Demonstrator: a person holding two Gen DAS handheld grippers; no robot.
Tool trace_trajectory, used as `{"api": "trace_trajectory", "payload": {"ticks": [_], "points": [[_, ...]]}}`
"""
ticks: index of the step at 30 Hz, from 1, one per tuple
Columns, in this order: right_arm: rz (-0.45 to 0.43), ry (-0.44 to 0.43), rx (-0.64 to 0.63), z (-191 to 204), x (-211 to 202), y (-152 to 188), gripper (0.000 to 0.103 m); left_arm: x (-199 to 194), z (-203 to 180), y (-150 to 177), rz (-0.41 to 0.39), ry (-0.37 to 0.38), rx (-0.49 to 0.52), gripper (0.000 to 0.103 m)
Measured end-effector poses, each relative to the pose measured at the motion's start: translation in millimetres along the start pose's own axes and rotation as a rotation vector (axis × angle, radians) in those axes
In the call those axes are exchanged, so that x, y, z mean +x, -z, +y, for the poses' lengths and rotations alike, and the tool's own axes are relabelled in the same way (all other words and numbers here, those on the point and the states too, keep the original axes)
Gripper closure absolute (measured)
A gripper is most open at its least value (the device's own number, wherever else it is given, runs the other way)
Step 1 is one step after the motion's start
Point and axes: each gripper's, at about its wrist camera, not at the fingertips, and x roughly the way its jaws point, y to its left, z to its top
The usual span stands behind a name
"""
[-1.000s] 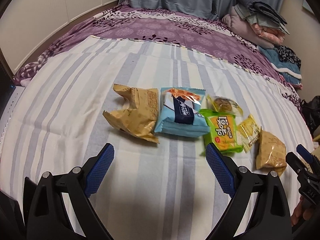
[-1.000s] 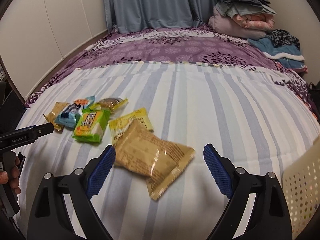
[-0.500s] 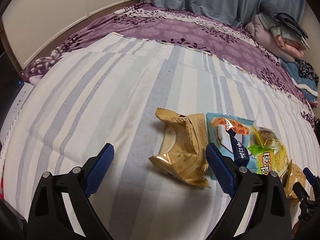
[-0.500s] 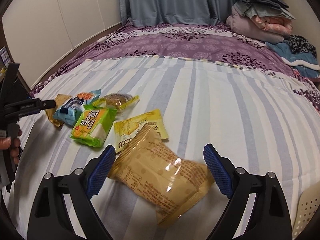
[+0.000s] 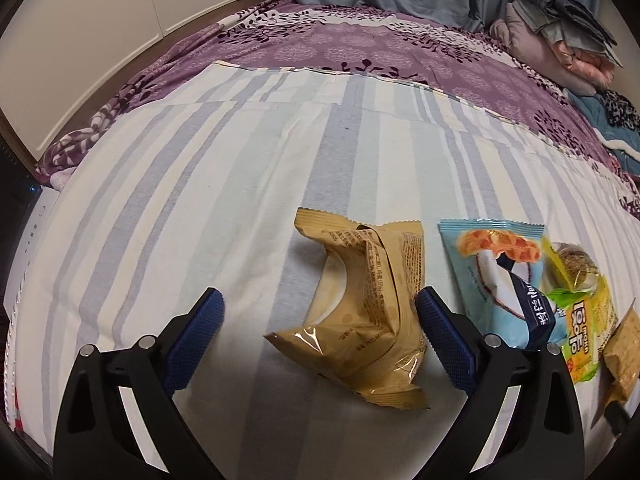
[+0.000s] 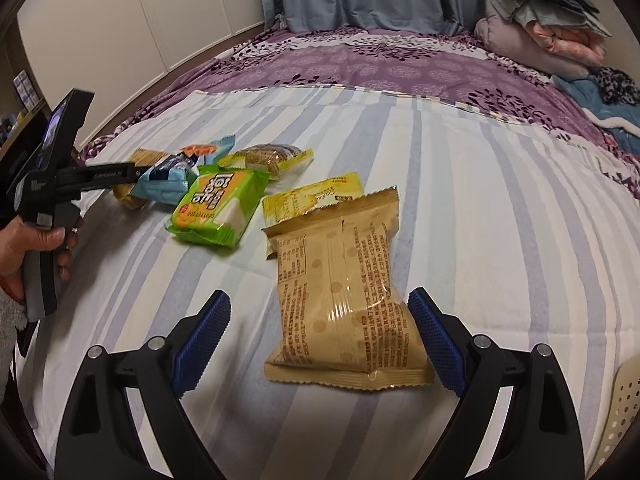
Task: Organize snacks
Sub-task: 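Grasp the tan bread bag with the right tool while the left grasps another tan bag, then carry the tan bag into the basket and open the right tool while the left carries its bag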
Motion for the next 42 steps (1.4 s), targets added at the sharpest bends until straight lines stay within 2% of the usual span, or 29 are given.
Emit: {"api": "trace_trajectory", "payload": {"ticks": [9,12,15,16,17,21,23,25,28,31,42], "points": [[-0.014,0.033,-0.001,1.5,11.2,-17.0,0.013,7.6,-17.7,-2.5,0.007,0.007,0.068,0.005],[-0.005,0.039,0.005,-1.2,17.9,-20.0,0.013,13.5,-12.8,-4.4,0.005,0.012,0.056,0.007],[0.001,0.041,0.009,-3.4,22.5,-21.3,0.013,11.7,-8.7,-2.9,-0.017,0.041,0.049,0.021],[0.002,0.04,0.01,-3.7,23.9,-21.5,0.013,9.5,-9.0,-2.5,-0.024,0.048,0.056,0.032],[0.005,0.038,0.009,-3.5,25.4,-21.8,0.013,7.5,-9.0,-2.2,-0.026,0.046,0.058,0.037],[0.019,0.035,-0.004,-0.8,30.5,-20.3,0.015,2.1,-1.8,0.4,-0.031,0.064,0.019,0.047],[0.026,0.042,-0.009,0.1,32.6,-19.4,0.021,-3.9,2.4,2.1,-0.042,0.075,-0.005,0.049],[0.021,0.061,-0.02,1.5,32.2,-18.6,0.026,-11.3,3.9,4.3,-0.055,0.08,-0.009,0.049],[0.02,0.09,-0.021,-0.7,29.5,-18.0,0.039,-22.3,3.4,8.6,-0.069,0.094,-0.006,0.05],[0.019,0.076,-0.002,-4.6,24.1,-15.9,0.047,-33.9,1.5,12.5,-0.082,0.107,-0.004,0.05],[-0.036,0.047,0.048,-6.7,-21.3,2.9,0.049,-89.5,-16.6,26.7,-0.141,0.176,0.041,0.051]]}}
